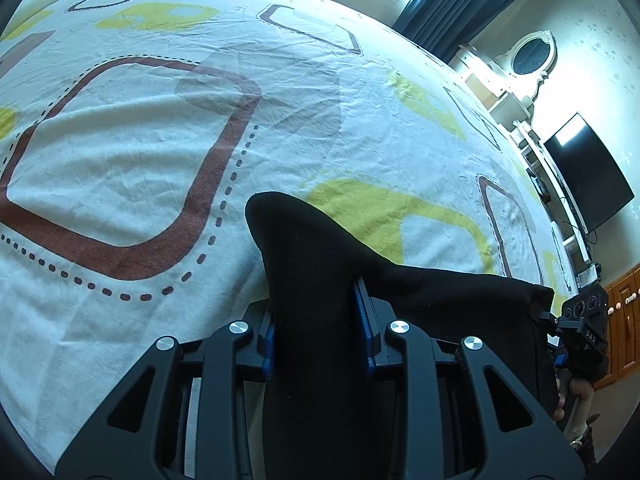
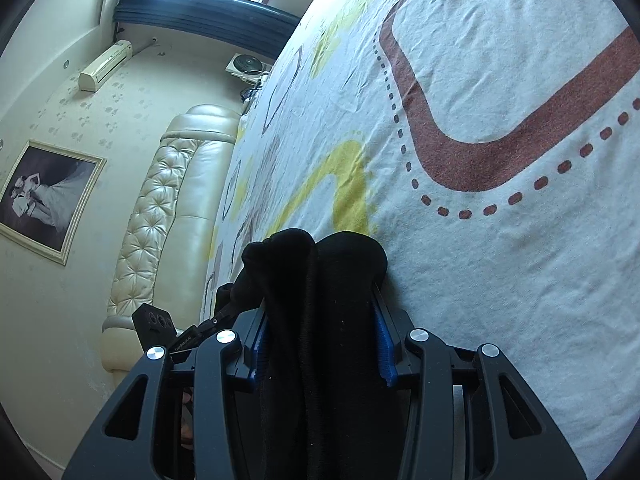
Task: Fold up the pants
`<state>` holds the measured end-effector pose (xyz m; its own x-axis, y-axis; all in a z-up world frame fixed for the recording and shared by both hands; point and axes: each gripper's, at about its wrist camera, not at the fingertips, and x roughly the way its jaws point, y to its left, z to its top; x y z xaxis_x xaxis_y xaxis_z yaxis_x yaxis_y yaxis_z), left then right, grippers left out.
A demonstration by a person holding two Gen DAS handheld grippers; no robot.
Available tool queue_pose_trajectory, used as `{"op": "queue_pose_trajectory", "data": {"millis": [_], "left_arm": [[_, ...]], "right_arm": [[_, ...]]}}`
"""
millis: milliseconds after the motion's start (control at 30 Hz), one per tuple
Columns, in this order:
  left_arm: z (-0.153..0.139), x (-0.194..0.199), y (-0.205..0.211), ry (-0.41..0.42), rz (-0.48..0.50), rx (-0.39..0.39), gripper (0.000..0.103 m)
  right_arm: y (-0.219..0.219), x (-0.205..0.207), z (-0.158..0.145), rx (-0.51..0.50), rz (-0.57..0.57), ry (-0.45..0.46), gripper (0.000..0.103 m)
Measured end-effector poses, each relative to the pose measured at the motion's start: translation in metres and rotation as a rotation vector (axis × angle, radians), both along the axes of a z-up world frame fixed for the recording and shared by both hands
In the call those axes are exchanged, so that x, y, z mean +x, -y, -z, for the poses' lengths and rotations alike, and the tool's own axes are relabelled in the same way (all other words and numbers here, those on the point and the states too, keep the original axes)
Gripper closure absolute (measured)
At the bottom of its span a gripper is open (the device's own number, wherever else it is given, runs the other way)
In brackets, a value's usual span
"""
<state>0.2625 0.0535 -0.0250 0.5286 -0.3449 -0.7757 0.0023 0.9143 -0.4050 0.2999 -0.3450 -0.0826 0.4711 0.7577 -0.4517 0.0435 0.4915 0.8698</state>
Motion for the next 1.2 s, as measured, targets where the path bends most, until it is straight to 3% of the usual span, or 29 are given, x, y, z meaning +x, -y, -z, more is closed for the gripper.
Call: {"op": "queue_pose_trajectory", "data": {"millis": [267, 367, 467, 533, 600, 733, 833, 1000, 1200], "left_arm": [[0.003, 0.003, 0.001, 0.005, 0.009, 0.0, 0.072], [0.004, 0.004, 0.001, 0.003, 0.011, 0.002, 0.066], [0.002, 0.003, 0.002, 0.016, 0.02, 0.046, 0.039], [0.0, -0.002, -0.002, 0.028, 0.02, 0.035, 0.021], [-0.002, -0.012, -0.01, 0.024, 0.016, -0.013, 0.016], [0.0, -0.052, -0.034, -0.003, -0.013, -0.183, 0.012], [0.01, -0.086, -0.047, -0.051, -0.036, -0.277, 0.012], [0.018, -0.136, -0.051, -0.053, -0.06, -0.335, 0.012], [0.019, -0.155, -0.028, -0.049, -0.039, -0.321, 0.011]], "right_arm": [[0.005, -0.005, 0.006, 0.032, 0.012, 0.002, 0.06], [0.006, -0.008, 0.006, 0.034, 0.018, 0.0, 0.06], [0.01, -0.012, 0.006, 0.049, 0.028, -0.01, 0.058], [0.013, -0.017, 0.003, 0.063, 0.039, -0.012, 0.047], [0.018, -0.025, -0.002, 0.099, 0.058, -0.012, 0.037], [0.037, -0.058, -0.011, 0.101, 0.095, -0.015, 0.028], [0.052, -0.087, -0.008, 0.061, 0.102, -0.043, 0.028], [0.054, -0.122, -0.005, 0.097, 0.073, -0.06, 0.028], [0.024, -0.129, -0.009, 0.044, 0.006, -0.047, 0.022]]}}
